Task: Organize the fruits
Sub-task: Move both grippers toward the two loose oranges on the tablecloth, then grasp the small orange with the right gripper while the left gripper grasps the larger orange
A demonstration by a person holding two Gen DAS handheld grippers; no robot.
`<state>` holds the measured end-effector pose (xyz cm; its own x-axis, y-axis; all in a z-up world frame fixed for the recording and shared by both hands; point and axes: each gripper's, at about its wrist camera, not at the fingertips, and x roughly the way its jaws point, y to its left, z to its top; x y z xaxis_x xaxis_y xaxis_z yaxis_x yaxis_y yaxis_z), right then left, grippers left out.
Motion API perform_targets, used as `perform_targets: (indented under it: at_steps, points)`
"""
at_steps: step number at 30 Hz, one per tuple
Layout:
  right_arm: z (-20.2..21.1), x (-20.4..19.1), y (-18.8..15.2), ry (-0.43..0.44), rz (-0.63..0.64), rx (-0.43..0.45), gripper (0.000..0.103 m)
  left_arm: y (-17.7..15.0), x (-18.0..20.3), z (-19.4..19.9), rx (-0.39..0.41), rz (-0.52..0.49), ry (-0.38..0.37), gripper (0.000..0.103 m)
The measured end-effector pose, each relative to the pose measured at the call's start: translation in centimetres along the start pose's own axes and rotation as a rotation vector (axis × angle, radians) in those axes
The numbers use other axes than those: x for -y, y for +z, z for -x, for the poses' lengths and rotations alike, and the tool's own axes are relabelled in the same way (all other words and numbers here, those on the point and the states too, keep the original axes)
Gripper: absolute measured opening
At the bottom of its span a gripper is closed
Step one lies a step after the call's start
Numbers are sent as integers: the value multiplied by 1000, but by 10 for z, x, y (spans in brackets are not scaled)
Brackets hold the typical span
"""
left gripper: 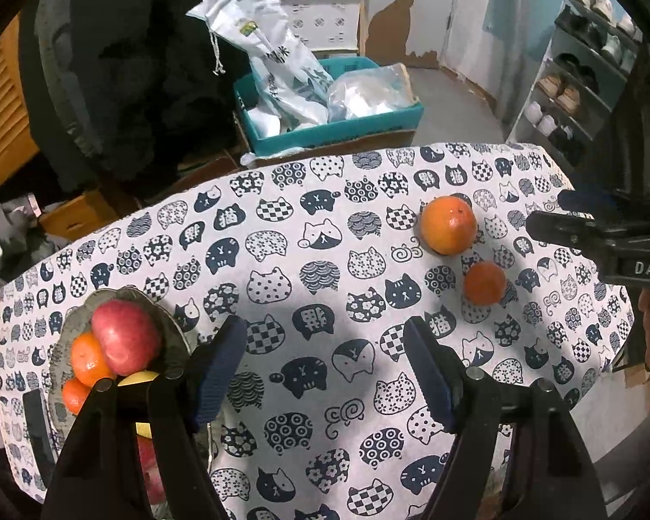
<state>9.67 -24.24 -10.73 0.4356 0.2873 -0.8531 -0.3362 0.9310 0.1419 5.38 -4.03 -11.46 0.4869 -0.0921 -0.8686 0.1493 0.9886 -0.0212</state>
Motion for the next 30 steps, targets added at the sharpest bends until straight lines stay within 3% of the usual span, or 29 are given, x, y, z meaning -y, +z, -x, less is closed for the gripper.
perform_targets:
  at_steps: [13, 25, 30]
  points:
    - [-66, 22, -29, 0, -36, -152, 82, -5, 4, -36, -69, 8, -24, 76]
    - [-105, 16, -45, -3, -10, -212, 82, -10, -1, -56, -116, 47, -37, 76]
    - [-114, 12, -51, 6, 10, -229, 70, -6, -4, -57, -121, 80, -68, 76]
